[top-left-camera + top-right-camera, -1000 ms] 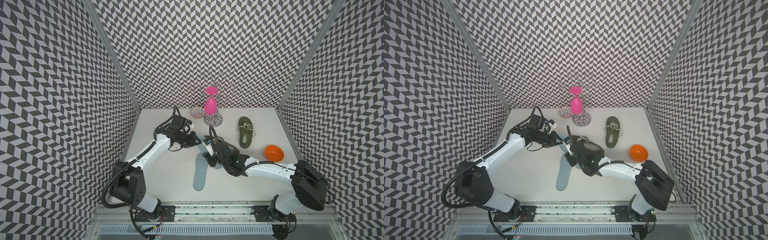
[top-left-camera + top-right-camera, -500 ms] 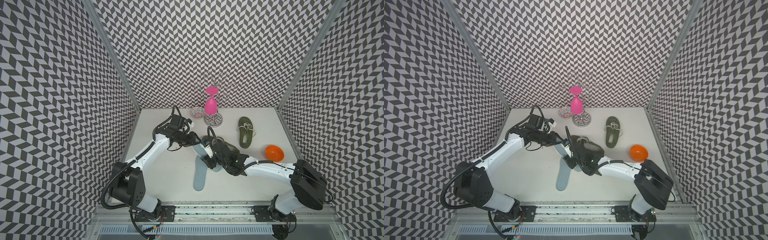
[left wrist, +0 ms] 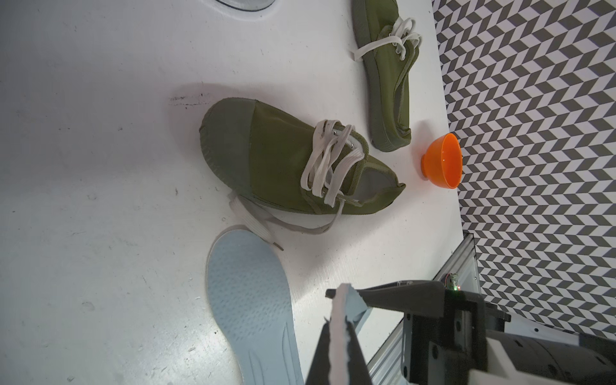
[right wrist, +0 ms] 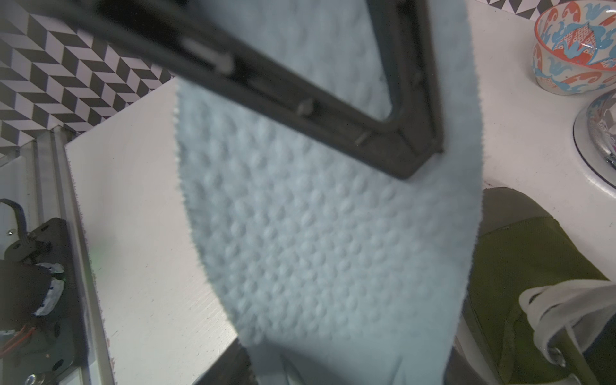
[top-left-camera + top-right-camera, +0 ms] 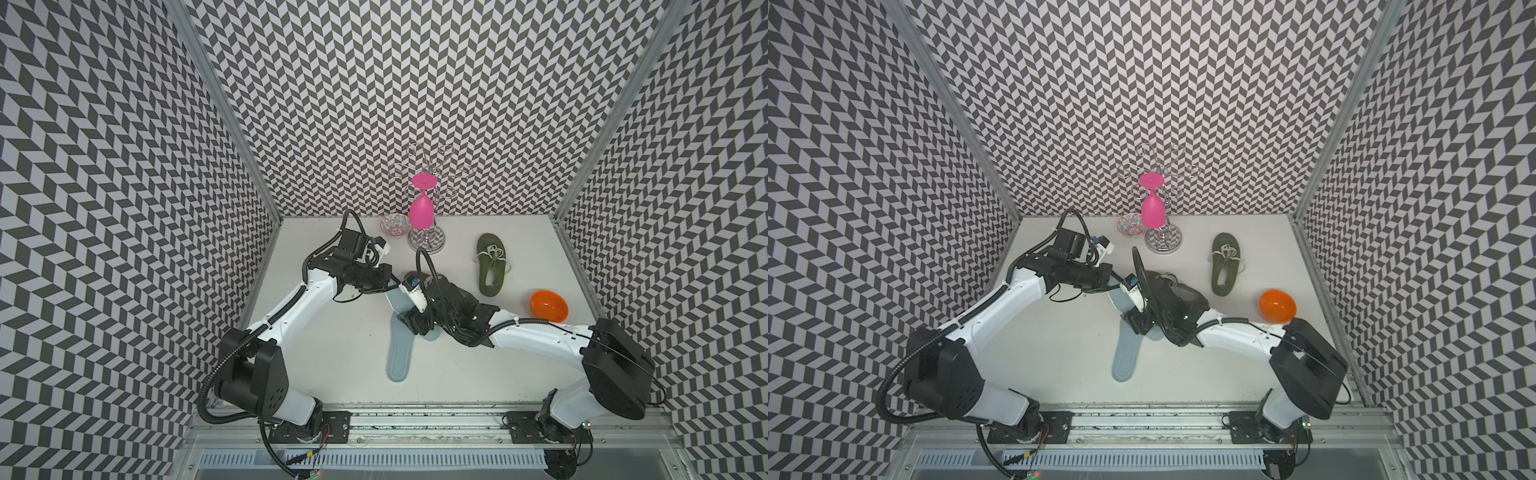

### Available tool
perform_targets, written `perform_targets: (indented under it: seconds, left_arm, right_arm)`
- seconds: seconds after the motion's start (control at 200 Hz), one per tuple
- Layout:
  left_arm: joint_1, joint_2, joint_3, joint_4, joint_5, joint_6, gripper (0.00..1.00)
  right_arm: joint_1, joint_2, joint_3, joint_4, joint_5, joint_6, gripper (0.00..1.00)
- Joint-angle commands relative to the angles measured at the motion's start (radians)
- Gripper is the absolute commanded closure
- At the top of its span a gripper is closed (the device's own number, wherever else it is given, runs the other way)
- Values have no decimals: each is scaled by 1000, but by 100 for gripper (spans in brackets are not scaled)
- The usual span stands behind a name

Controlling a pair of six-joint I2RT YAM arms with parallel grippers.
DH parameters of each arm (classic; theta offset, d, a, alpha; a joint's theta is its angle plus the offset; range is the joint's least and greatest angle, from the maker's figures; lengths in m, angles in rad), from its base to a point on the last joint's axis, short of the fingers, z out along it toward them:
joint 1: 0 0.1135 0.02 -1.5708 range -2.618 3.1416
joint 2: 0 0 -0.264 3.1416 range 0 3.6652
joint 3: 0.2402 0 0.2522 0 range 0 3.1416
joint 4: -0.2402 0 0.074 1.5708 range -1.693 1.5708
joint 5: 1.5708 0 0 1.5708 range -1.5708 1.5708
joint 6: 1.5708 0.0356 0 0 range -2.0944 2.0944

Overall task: Insert the insole into the shoe
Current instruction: Pick up the insole from the center of the board.

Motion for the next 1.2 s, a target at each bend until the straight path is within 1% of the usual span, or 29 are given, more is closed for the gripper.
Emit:
perform_targets:
  seconds: [0.0, 0.145, 0.401, 0.431, 0.471, 0.686, 0.886, 1.016, 1.197]
  left_arm:
    - [0, -22, 23, -58, 24, -13, 100]
    - [8, -19, 32, -80, 23, -21, 100]
    - [23, -5, 74, -114, 17, -21, 100]
    - [27, -5, 74, -114, 17, -21, 100]
    - [31, -7, 73, -114, 9, -52, 100]
    - [47, -16, 71, -114, -30, -70, 100]
    - [47, -32, 61, -97, -7, -87, 100]
    - [35, -42, 66, -111, -22, -55, 100]
    - [34, -67, 38, -89, -1, -57, 100]
  right_arm:
    - [-5, 11, 42, 58, -47, -57, 28]
    - [-4, 29, 55, 74, -21, -75, 25]
    - [-2, 37, 55, 101, 8, -105, 24]
    - [-2, 35, 51, 107, 7, -107, 24]
    - [-2, 32, 44, 116, -2, -108, 24]
    - [5, 1, -4, 145, -45, -109, 21]
    - [7, 16, 1, 132, -50, -116, 19]
    - [5, 19, 5, 148, -33, -106, 20]
    - [4, 30, 29, 148, 9, -104, 20]
